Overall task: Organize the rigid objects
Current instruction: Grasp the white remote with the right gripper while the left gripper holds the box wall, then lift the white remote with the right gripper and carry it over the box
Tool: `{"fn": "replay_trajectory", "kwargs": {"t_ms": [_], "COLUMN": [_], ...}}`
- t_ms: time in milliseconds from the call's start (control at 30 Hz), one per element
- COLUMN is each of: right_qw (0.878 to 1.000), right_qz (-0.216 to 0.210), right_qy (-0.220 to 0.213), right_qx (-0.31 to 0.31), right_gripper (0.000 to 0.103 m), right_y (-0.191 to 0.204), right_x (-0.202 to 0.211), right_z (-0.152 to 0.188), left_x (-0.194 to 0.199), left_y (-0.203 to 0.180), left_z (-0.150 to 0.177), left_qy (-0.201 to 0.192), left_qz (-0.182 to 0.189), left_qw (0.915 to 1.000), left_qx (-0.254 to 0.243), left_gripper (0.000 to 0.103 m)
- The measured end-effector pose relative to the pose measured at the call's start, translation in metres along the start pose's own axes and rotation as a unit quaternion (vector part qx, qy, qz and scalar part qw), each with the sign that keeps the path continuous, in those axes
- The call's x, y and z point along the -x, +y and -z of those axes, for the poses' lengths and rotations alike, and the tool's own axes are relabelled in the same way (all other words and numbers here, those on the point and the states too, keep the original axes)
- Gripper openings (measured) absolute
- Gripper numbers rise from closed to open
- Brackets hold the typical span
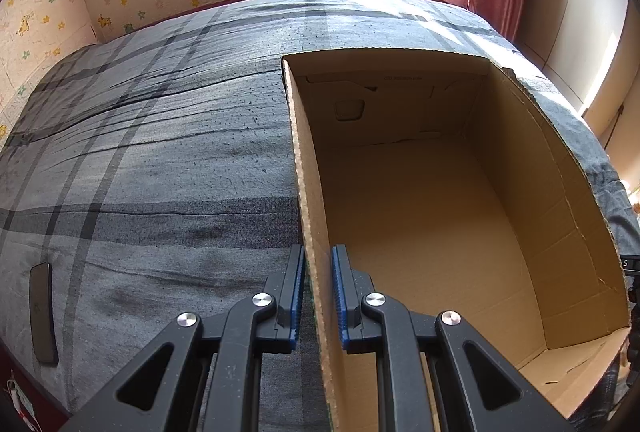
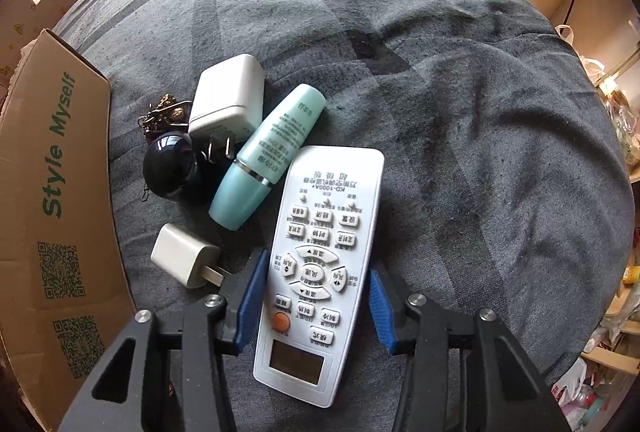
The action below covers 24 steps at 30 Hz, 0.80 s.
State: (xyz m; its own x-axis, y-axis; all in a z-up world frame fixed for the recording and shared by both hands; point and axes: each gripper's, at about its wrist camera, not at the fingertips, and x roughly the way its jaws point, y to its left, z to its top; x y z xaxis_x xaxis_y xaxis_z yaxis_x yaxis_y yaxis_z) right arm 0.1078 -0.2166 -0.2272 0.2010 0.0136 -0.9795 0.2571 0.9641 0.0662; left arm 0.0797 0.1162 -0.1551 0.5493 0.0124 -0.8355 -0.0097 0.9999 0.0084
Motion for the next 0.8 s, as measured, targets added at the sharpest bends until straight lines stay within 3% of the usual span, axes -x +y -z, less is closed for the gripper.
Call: {"fn": "replay_trajectory", "kwargs": {"t_ms": [800], "right_qw": [0.999], "right_qz": [-0.022], "right_qy": [-0.022], "right_qx": [0.040], "right_gripper": [0.046], "right_y": [-0.032], "right_x": [0.042], "right_z": [0.007], "left_x": [-0.001], "left_y": [-0.001], "left_z": [0.000], "left_qy": [0.001], "left_qz": [-0.004], "left_qw": [1.0000], "left_qx": [-0.002], "left_gripper": [0.015]}}
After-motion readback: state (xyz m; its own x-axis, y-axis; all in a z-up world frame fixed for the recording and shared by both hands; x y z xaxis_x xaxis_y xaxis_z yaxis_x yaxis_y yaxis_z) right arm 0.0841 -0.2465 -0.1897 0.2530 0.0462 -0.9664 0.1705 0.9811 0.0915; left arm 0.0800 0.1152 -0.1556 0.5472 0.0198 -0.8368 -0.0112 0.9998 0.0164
